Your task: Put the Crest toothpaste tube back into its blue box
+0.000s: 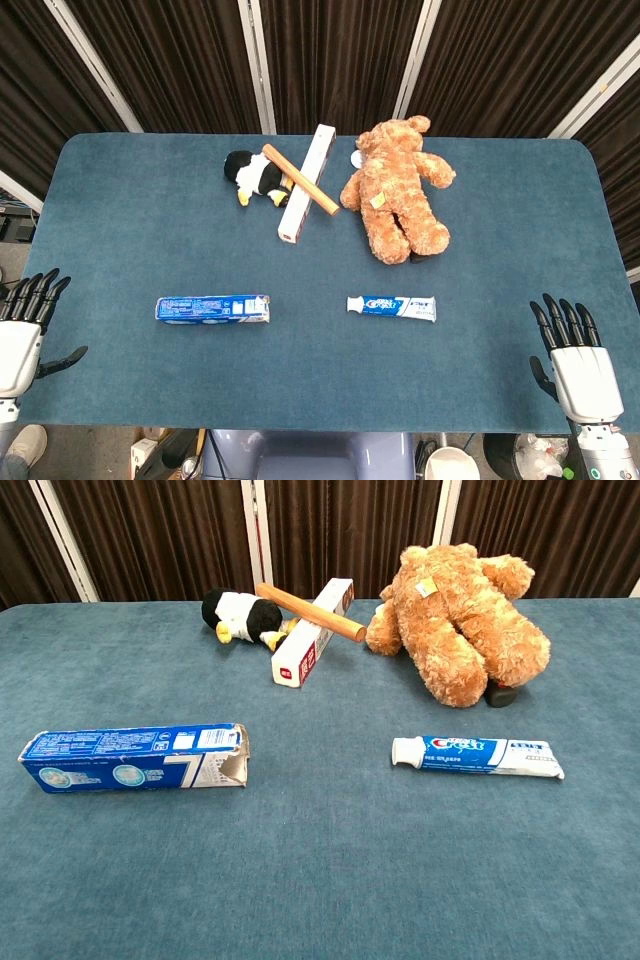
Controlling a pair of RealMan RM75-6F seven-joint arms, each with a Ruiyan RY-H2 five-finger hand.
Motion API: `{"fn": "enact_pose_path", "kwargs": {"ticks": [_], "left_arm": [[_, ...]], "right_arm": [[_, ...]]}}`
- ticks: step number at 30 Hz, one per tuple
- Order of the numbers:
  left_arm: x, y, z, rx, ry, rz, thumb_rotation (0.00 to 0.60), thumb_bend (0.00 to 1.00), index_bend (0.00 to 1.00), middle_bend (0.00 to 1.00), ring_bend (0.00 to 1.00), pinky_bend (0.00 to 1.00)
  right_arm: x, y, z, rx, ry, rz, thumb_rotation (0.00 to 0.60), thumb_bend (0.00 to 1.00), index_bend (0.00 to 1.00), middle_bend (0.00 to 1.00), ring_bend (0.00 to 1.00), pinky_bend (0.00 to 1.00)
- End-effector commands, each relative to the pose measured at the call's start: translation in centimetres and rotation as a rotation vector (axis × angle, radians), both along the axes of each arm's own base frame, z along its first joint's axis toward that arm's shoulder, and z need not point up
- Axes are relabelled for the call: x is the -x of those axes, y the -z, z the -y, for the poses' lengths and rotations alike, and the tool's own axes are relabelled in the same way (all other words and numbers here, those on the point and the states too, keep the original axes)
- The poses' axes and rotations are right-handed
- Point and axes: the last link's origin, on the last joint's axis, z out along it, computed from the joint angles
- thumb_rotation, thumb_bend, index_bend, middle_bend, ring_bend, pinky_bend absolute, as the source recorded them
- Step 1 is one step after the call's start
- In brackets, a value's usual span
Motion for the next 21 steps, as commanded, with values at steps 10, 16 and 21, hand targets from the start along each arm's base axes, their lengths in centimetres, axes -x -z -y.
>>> {"fn": "enact_pose_path", "kwargs": {"ticks": [10, 16, 21], "left_arm": [[0.1, 0.1, 0.0, 0.007, -0.003, -0.013, 0.600, 0.00, 0.00, 0.00, 0.00, 0.00], [0.0, 0.6, -0.6, 0.048, -0.032, -0.027, 0.600, 0.01, 0.01, 0.02, 0.02, 0.12], [-1.6, 1.1, -2.7, 0.080, -0.012, -0.059, 0.600, 0.09, 0.12, 0.19, 0.18, 0.28]], "right_arm": [[-0.1, 0.0, -0.1, -0.002, -0.005, 0.000, 0.600, 0.38, 0.00, 0.00, 0.00, 0.07], [0.0, 0.0, -0.1, -0.002, -0.002, 0.004, 0.600, 0.38, 0.00, 0.00, 0.00, 0.07], [0.0, 0.0, -0.1, -0.007, -0.007, 0.007, 0.600, 0.38, 0.00, 0.00, 0.00, 0.07]]}}
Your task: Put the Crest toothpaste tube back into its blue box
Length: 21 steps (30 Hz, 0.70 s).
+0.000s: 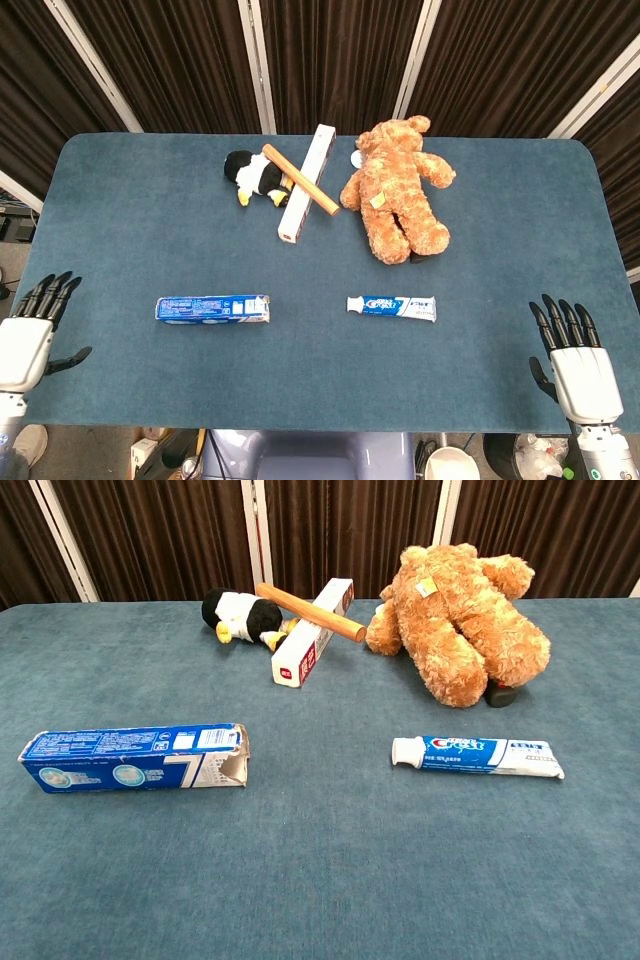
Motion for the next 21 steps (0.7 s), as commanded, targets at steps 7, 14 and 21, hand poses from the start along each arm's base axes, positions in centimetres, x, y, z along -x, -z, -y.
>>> {"fn": "enact_pose_path", "kwargs": {"ticks": [7, 14, 21], "left_arm": [[-4.5, 3.5, -5.5, 0.127, 0.019, -0.062, 0.600, 0.16, 0.19, 0.26, 0.23, 0.30], [-7.2, 7.0, -8.5, 0.223, 0.003, -0.119, 0.600, 0.17, 0.16, 0.26, 0.23, 0.30], [-8.9, 9.9, -9.8, 0.296, -0.022, -0.155, 0.600, 0.21, 0.17, 0.26, 0.23, 0.30]], "right_arm": [[-0.2, 0.1, 0.1, -0.007, -0.010, 0.013, 0.600, 0.38, 0.00, 0.00, 0.00, 0.07], [-0.1, 0.0, 0.1, -0.007, -0.006, 0.022, 0.600, 0.38, 0.00, 0.00, 0.00, 0.07], [0.0, -0.2, 0.1, -0.006, -0.007, 0.030, 0.600, 0.38, 0.00, 0.00, 0.00, 0.07]]}}
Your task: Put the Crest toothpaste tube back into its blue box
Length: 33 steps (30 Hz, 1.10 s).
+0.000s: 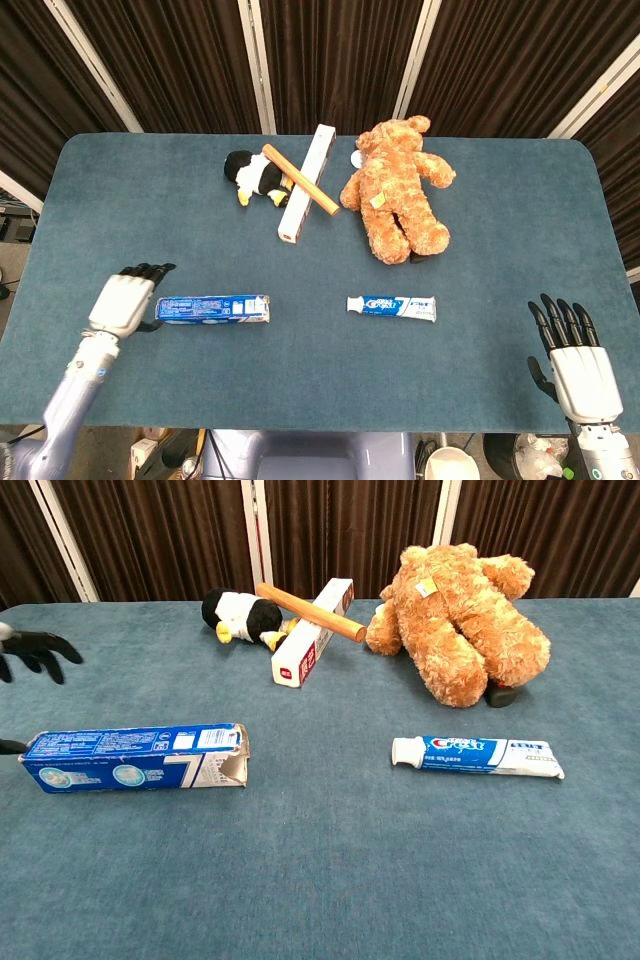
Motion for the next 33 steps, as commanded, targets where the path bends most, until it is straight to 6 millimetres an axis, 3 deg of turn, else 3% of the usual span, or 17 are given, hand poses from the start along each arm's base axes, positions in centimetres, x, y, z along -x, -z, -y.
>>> {"fn": "enact_pose_path", "kwargs": {"ticks": [1, 13, 21, 28, 33], "left_arm": [[-1.8, 2.2, -0.9, 0.053, 0.000, -0.006, 0.600, 0.21, 0.17, 0.26, 0.23, 0.30], [-3.5, 5.4, -0.7, 0.119, -0.028, -0.022, 0.600, 0.23, 0.20, 0.28, 0.24, 0.30], [-3.8, 6.8, -0.5, 0.127, -0.006, -0.031, 0.600, 0.38, 0.38, 0.50, 0.44, 0.48], [-4.1, 6.5, -0.5, 0.099, 0.034, -0.016, 0.600, 0.41, 0.42, 0.55, 0.48, 0.50], [-4.4, 5.0, -0.7, 0.067, 0.087, -0.002, 0.600, 0.41, 0.42, 0.55, 0.48, 0.50]], "right_arm": [[0.0, 0.0, 0.0, -0.001, -0.002, 0.001, 0.600, 0.38, 0.00, 0.00, 0.00, 0.07], [-0.1, 0.1, 0.0, -0.009, -0.007, 0.009, 0.600, 0.38, 0.00, 0.00, 0.00, 0.07], [-0.1, 0.1, 0.0, -0.009, -0.007, 0.011, 0.600, 0.38, 0.00, 0.00, 0.00, 0.07], [0.0, 0.0, 0.0, -0.010, 0.000, 0.015, 0.600, 0.38, 0.00, 0.00, 0.00, 0.07], [0.0, -0.1, 0.3, -0.003, 0.003, 0.010, 0.600, 0.38, 0.00, 0.00, 0.00, 0.07]]}}
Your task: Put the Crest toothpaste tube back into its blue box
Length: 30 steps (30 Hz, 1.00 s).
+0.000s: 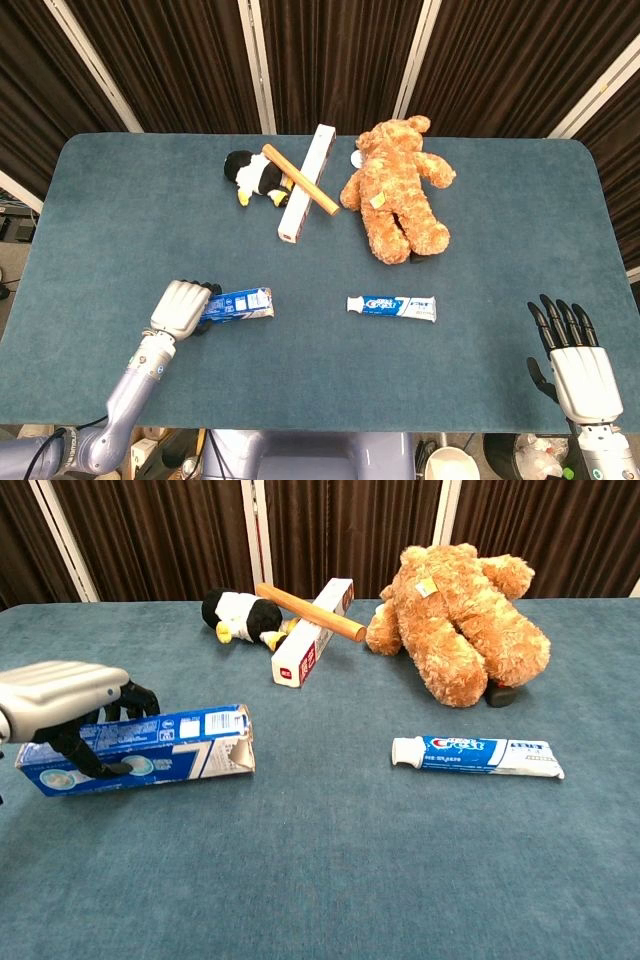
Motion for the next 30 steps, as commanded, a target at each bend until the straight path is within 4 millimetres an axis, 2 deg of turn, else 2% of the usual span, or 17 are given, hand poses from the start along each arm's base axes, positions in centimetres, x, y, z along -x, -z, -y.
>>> {"fn": "enact_pose_path", "kwargs": {"ticks": [1, 5, 9, 17, 23, 30], "left_arm": [[-0.2, -1.4, -0.3, -0.028, 0.051, 0.004, 0.600, 0.41, 0.42, 0.55, 0.48, 0.50], [-0.8, -3.3, -0.7, -0.069, 0.114, 0.017, 0.600, 0.41, 0.42, 0.54, 0.48, 0.50], [-1.2, -5.1, -1.1, -0.094, 0.129, 0.054, 0.600, 0.41, 0.42, 0.54, 0.48, 0.50], [-1.4, -8.8, -1.0, -0.134, 0.156, 0.094, 0.600, 0.41, 0.42, 0.54, 0.48, 0.50], [-1.5, -10.1, -0.9, -0.130, 0.165, 0.112, 0.600, 0.41, 0.42, 0.54, 0.47, 0.50], [-1.0, -10.6, -1.1, -0.116, 0.166, 0.091, 0.600, 0.41, 0.42, 0.54, 0.47, 0.50]], "right_arm": [[0.0, -0.1, 0.3, 0.006, 0.001, -0.006, 0.600, 0.38, 0.00, 0.00, 0.00, 0.07], [-0.6, -0.1, 1.2, -0.001, -0.011, -0.020, 0.600, 0.38, 0.00, 0.00, 0.00, 0.07], [-1.8, 0.3, 2.2, -0.027, -0.031, -0.025, 0.600, 0.38, 0.01, 0.07, 0.06, 0.10], [-6.0, 3.8, 5.7, -0.136, -0.057, 0.017, 0.600, 0.38, 0.15, 0.25, 0.23, 0.18], [-8.7, 6.8, 8.6, -0.201, -0.072, -0.033, 0.600, 0.38, 0.15, 0.27, 0.24, 0.19], [-11.0, 9.8, 11.3, -0.232, -0.084, -0.082, 0.600, 0.38, 0.15, 0.27, 0.24, 0.19]]}}
